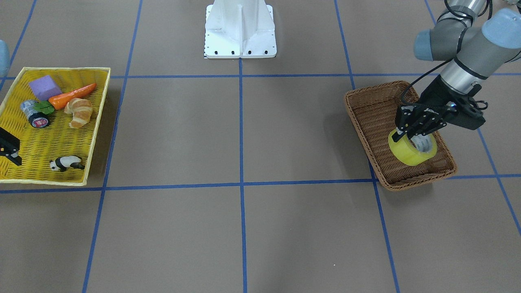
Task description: Move tape to another basket
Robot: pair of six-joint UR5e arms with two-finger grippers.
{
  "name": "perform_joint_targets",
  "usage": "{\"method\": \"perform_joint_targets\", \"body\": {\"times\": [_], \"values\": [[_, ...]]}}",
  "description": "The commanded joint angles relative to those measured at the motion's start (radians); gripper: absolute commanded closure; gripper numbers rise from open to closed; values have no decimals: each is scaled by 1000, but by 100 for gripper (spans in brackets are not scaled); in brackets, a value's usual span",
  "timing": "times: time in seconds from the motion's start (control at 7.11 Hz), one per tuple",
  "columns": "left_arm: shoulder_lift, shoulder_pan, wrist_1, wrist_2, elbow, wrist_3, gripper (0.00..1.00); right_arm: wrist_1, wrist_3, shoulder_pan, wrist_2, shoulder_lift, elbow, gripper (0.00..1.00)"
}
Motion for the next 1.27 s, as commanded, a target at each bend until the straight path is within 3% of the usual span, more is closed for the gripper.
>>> {"method": "perform_joint_targets", "body": {"times": [0.0,0.28,0.42,0.56,0.84,0.99,1.13], "values": [[58,85,32,83,0,56,100,-61,-28,5,15,-8,-1,0],[54,135,65,85,0,50,100,-61,-29,3,38,-25,-7,0],[48,155,111,96,0,51,21,-61,-35,3,58,-40,-5,0],[49,176,113,166,-9,41,2,-78,-37,5,65,-43,-8,0],[92,170,118,124,-63,53,2,-143,-139,14,65,-78,-17,0],[95,120,124,82,-63,62,1,-185,-208,52,68,-83,-22,0],[98,45,185,64,-67,191,1,-194,-281,83,71,-107,-24,0]]}}
